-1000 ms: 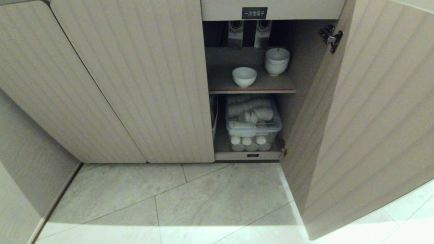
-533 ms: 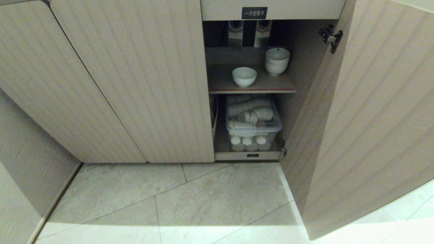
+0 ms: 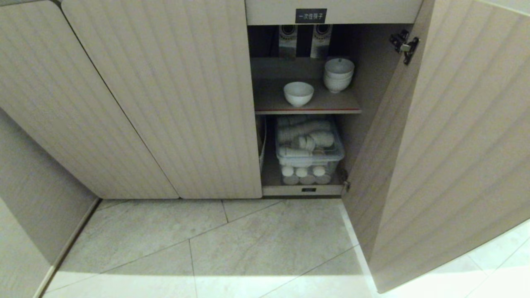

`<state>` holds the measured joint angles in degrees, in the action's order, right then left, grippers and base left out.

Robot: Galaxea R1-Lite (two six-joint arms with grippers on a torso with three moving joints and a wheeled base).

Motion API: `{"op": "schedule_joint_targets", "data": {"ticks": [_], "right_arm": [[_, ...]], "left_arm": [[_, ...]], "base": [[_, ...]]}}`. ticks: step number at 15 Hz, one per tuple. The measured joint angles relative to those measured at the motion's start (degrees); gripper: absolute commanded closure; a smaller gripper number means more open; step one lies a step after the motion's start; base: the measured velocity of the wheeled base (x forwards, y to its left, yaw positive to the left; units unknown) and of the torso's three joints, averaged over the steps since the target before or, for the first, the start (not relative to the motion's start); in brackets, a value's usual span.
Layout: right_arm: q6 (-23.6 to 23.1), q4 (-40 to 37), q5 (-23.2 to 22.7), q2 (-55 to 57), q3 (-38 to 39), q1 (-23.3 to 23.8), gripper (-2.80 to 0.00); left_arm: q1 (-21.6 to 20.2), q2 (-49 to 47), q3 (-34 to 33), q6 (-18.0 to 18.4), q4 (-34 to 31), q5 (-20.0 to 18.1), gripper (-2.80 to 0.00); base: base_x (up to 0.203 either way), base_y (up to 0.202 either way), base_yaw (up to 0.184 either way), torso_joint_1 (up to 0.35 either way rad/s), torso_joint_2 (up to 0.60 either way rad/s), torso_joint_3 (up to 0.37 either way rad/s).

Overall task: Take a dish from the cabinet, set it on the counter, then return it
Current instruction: Close the cabinet door

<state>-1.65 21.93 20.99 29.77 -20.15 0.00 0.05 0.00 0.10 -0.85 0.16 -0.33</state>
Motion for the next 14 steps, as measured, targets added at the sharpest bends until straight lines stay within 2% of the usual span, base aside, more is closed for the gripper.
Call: {"op": "schedule_joint_targets", "data": {"ticks": [5,9,12,14], "right_arm": [[1.51,0.01,0.01,0.88,0.29,-0.07,0.00],[0.08,-2.56,0.75,0.64,-3.29,0.27,0.00],[-1.45,-9.40,1.04,-2.27,-6.68,0.85,0.00],[-1.69,-16.70,3.61,-4.88,-10.16,1.01,0.00]], "left_arm": [[0.00,0.00,0.00,0.00,0.00,0.00,0.00],[-0.02,0.00,0.00,0.00,0.00,0.02,0.00],[0.00,0.00,0.00,0.01,0.00,0.00,0.00],[-0.02,0.00,0.00,0.00,0.00,0.02,0.00]], "base": [[0.000,0.000,0.000,0.000,0.00,0.000],[0.000,0.000,0.000,0.000,0.00,0.000],[0.000,0.000,0.000,0.000,0.00,0.000],[0.000,0.000,0.000,0.000,0.00,0.000]]}}
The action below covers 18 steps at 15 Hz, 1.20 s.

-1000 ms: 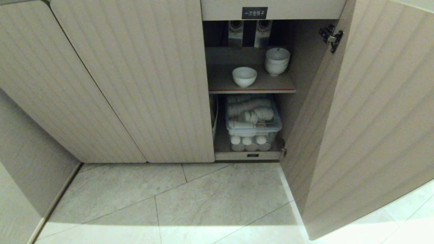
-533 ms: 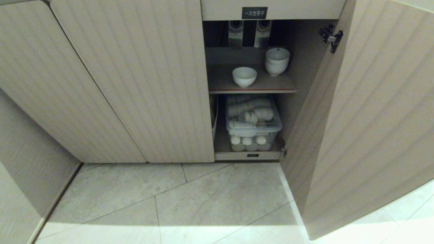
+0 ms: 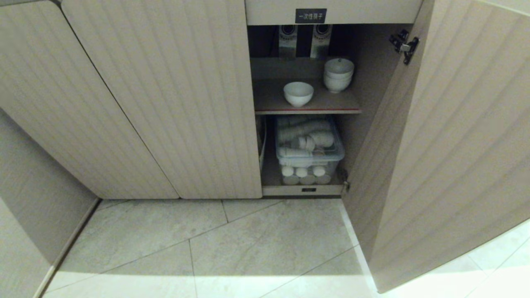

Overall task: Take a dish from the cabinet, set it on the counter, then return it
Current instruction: Close the cabinet door

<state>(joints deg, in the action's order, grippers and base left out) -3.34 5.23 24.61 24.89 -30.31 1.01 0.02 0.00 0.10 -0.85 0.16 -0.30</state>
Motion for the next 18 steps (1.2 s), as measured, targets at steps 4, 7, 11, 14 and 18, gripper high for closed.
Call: {"op": "schedule_joint_targets", "data": {"ticks": [4,7,11,14,18], "right_arm": [[0.04,-3.68,2.42,-1.10,-4.72,0.09,0.00],[0.06,-6.23,4.84,1.01,-8.21,1.20,0.00],[0.93,-6.38,4.93,6.52,-12.11,6.89,0.00],[1.91,-8.68,4.91,10.20,-16.53,8.98,0.00],[1.96,-19.09,4.75,11.57,-25.41,9.10,0.00]], "left_arm": [[0.00,0.00,0.00,0.00,0.00,-0.02,0.00],[0.02,0.00,0.00,0.00,0.00,-0.02,0.00],[0.05,0.00,0.00,-0.02,0.00,-0.04,0.00],[0.02,0.00,0.00,0.00,0.00,-0.03,0.00],[0.02,0.00,0.00,0.00,0.00,-0.02,0.00]], "base": [[0.000,0.000,0.000,0.000,0.00,0.000],[0.000,0.000,0.000,0.000,0.00,0.000],[0.000,0.000,0.000,0.000,0.00,0.000],[0.000,0.000,0.000,0.000,0.00,0.000],[0.000,0.000,0.000,0.000,0.00,0.000]]}}
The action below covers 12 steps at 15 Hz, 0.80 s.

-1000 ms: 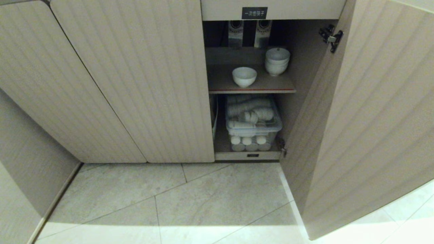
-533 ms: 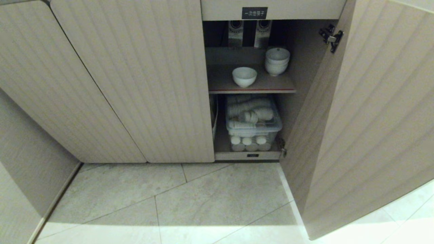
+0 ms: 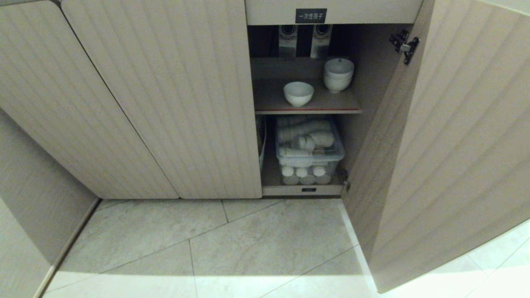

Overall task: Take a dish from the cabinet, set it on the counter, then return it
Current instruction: Close the cabinet door

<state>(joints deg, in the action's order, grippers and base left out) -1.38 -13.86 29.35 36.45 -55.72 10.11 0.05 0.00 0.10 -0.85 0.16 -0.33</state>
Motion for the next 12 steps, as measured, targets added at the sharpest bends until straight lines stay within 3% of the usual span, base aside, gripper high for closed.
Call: {"op": "schedule_joint_targets", "data": {"ticks": [4,8,12], "right_arm": [[0.40,-9.23,-0.30,0.08,-11.18,-2.46,0.00],[5.46,-16.48,0.32,2.34,-20.29,-5.93,0.00],[7.38,-15.79,0.85,6.40,-24.43,-2.93,0.00]], "left_arm": [[0.00,0.00,0.00,0.01,0.00,-0.01,0.00],[0.00,0.00,0.00,0.01,0.00,-0.02,0.00],[-0.02,0.00,0.00,0.01,-0.02,0.00,0.00]], "base": [[0.000,0.000,0.000,0.000,0.00,0.000],[0.000,0.000,0.000,0.000,0.00,0.000],[0.000,0.000,0.000,0.000,0.00,0.000]]}}
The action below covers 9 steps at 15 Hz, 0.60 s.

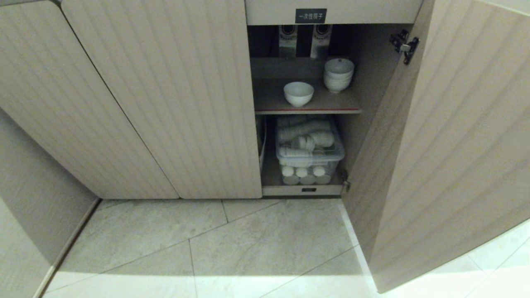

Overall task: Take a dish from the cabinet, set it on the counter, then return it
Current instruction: Close the cabinet door

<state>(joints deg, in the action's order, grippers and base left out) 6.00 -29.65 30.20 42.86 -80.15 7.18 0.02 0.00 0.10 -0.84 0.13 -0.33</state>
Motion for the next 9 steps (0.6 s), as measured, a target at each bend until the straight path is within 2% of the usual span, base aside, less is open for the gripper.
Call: {"op": "schedule_joint_targets", "data": {"ticks": [5,8,9], "right_arm": [[3.99,0.52,-0.45,6.87,-4.66,8.45,0.00],[5.08,0.02,-1.39,8.66,-4.77,9.11,0.00],[5.11,-0.12,-2.92,8.88,-4.55,9.07,0.00]], "left_arm": [[0.02,0.00,0.00,-0.01,0.01,0.00,0.00],[0.02,0.00,0.00,-0.01,0.00,0.00,0.00],[0.00,0.00,0.00,-0.01,0.02,-0.02,0.00]], "base": [[0.000,0.000,0.000,0.000,0.00,0.000],[0.000,0.000,0.000,0.000,0.00,0.000],[0.000,0.000,0.000,0.000,0.00,0.000]]}}
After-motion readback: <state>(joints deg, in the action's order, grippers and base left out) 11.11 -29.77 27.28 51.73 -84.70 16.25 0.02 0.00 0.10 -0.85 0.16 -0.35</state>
